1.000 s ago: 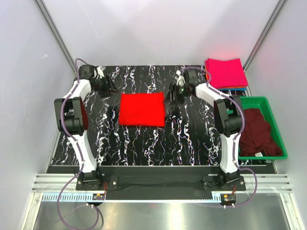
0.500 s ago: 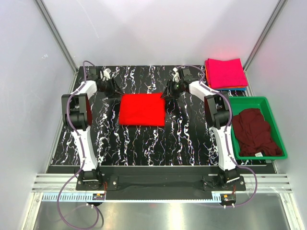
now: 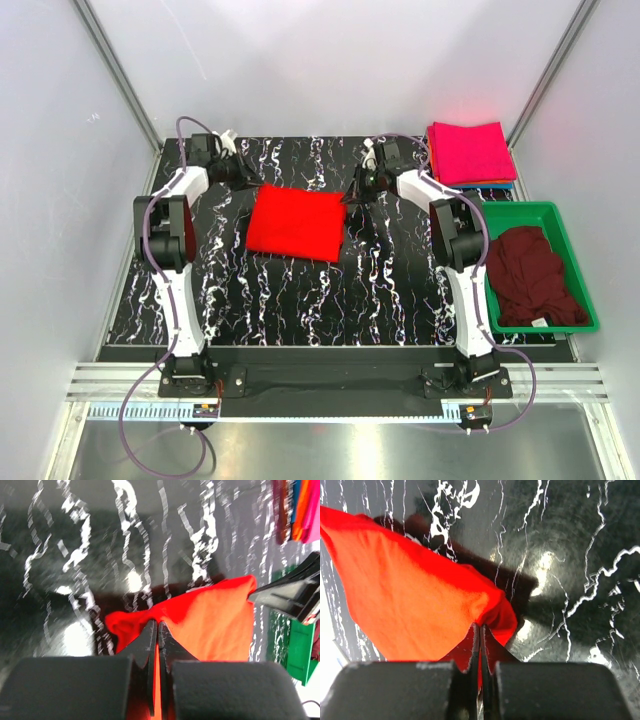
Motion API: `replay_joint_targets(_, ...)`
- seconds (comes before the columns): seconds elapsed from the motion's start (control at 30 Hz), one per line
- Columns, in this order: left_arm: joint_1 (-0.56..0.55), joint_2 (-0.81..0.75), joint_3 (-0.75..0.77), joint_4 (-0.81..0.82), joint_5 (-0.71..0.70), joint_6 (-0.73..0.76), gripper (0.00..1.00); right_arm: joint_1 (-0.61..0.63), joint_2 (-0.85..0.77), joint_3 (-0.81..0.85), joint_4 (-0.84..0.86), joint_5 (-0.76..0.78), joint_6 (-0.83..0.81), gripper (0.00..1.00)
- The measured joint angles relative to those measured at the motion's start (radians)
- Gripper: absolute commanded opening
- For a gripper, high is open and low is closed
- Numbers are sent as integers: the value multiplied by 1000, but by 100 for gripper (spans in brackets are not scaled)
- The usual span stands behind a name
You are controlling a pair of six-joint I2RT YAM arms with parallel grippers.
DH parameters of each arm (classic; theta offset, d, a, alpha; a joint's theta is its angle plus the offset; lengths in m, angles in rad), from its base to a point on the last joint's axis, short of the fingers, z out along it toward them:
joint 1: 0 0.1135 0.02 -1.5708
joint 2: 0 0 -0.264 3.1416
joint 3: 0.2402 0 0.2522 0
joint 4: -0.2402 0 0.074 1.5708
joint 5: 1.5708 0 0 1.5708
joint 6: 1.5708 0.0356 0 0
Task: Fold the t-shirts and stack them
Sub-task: Fold the tshirt
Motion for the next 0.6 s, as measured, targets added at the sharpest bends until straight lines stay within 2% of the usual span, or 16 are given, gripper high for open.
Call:
replay_joint_targets(0.2, -16, 12, 21, 58, -13, -35, 0, 0, -64, -138, 92, 48, 5, 1)
replay_joint_targets(0.27, -18, 44, 60, 63, -14, -44, 17, 0, -65, -160, 111, 72, 10, 15)
replay_joint_targets(0.3, -18, 62, 80, 63, -14, -50, 21, 0, -65, -171, 119, 85, 14, 22)
replay_joint_targets(0.4, -21, 119, 150, 43, -15, -55, 41, 0, -73, -184, 134, 96, 28, 46)
replay_joint_targets(0.43, -21, 139, 177, 35, -16, -54, 50, 0, -83, -185, 132, 110, 30, 60)
replay_joint_targets(0.53, -22, 151, 232, -39, -38, -42, 59, 1, -123, -187, 106, 143, 32, 62)
replay_joint_targets(0.57, -22, 148, 257, -76, -62, -30, 64, 1, -142, -188, 90, 147, 39, 60)
replay_joint_targets(0.6, -23, 140, 275, -102, -84, -15, 64, 2, -163, -188, 79, 143, 45, 58)
